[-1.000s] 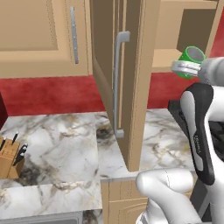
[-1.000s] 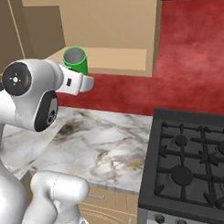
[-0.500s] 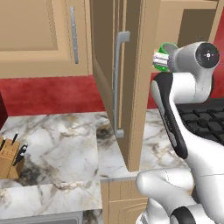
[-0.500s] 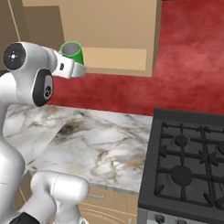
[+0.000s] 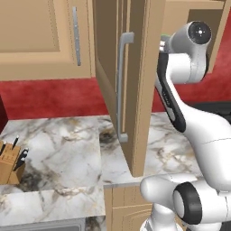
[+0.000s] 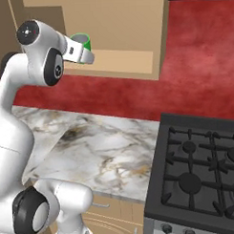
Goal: Move the mug from next to the sink to the open cabinet. Then, move the bowl with the lime to the fridge to clear the area for faucet cleaning.
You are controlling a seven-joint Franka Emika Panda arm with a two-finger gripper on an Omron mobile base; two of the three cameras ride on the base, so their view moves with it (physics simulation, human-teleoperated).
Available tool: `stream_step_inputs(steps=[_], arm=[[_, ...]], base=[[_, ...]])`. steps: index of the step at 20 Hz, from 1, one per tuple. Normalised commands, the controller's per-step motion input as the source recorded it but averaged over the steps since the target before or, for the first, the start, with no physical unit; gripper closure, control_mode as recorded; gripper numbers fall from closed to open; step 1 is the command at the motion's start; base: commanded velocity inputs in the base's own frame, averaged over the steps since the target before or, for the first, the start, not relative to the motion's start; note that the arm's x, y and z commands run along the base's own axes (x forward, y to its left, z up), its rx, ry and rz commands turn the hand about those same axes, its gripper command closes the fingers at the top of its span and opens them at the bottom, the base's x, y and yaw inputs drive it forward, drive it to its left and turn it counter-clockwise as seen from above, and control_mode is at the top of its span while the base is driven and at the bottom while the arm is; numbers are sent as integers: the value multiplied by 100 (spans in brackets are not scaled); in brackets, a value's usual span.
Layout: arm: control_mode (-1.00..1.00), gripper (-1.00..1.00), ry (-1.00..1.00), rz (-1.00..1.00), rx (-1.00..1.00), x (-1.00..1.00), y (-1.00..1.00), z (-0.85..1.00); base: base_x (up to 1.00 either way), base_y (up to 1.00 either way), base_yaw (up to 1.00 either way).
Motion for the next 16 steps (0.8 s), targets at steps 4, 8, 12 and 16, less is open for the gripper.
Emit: stream_step_inputs(steps=[4, 8, 12, 16], arm=[[-100, 100, 0, 7, 0, 31, -11, -13], [-100, 100, 0, 6, 0, 46, -12, -13], [-100, 100, 0, 1, 0, 60, -5, -1], [-100, 100, 0, 1, -2, 55, 0, -17]], base=[[0, 0, 0], [0, 0, 0], [0, 0, 0], [0, 0, 0]])
